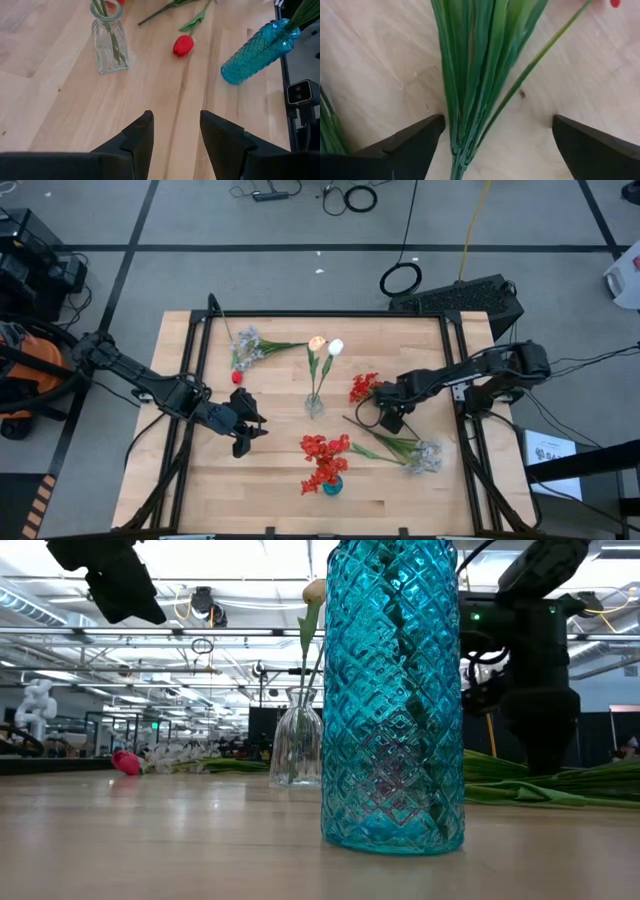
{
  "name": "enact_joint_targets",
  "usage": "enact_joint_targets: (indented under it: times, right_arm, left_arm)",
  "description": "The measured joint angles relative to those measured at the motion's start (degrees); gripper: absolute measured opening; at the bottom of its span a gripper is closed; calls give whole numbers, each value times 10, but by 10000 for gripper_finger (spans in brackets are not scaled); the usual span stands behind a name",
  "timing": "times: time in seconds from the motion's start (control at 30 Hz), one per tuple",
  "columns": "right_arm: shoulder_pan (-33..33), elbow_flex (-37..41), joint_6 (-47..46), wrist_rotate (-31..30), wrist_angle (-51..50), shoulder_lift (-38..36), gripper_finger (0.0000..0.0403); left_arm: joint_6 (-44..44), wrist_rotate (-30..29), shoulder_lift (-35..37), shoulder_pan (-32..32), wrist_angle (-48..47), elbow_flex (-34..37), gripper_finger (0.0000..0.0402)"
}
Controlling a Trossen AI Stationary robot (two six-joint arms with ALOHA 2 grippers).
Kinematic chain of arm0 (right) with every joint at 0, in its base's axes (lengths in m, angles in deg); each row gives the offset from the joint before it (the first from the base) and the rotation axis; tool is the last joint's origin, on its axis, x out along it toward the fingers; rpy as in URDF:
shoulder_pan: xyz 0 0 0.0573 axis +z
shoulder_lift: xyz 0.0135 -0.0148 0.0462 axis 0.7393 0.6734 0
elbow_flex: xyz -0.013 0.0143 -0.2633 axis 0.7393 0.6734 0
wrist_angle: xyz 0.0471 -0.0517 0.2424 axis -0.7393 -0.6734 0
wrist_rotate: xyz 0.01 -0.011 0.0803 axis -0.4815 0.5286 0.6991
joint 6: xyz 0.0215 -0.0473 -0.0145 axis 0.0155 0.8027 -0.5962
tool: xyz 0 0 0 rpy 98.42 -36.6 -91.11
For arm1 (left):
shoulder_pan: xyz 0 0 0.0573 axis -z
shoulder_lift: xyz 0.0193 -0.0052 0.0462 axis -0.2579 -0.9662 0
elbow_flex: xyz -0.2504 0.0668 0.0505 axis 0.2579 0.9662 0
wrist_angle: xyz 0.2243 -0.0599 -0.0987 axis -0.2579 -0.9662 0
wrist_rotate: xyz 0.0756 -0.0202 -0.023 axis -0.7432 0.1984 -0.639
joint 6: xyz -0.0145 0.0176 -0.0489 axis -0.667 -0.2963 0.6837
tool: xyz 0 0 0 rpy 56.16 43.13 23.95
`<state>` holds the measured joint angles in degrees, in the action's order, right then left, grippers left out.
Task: Sort flowers into vase by color
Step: Put the red flowers into the blue vase
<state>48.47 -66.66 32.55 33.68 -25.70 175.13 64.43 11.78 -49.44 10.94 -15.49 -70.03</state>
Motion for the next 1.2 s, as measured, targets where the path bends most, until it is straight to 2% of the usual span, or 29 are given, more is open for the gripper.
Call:
enact_joint_targets:
  times: [0.13,0.5,0.57,0.77,0.8,0.9,1.1,1.2]
  right_arm:
    - [0,0,-8,5,1,2,308]
    - [1,2,-43,26,41,2,35]
    - [1,2,-47,26,41,2,13]
    - [1,-3,-89,16,28,-4,12]
    - [2,-10,-94,3,13,-12,8]
    - [5,-45,-113,-106,-48,-48,6]
    - [44,-142,-154,-330,-70,-174,3]
    - [89,-180,-182,-439,-62,-236,2]
  left_arm:
    - [0,-1,0,0,0,0,166]
    - [0,-17,0,0,-2,0,166]
    - [1,-22,0,0,-2,0,166]
    - [-4,-19,0,0,-20,0,166]
    - [-6,-14,1,0,-28,0,166]
    - [-20,-4,1,1,-42,0,166]
    - [-50,-4,1,1,-46,0,166]
    - [-52,-5,1,1,-47,0,166]
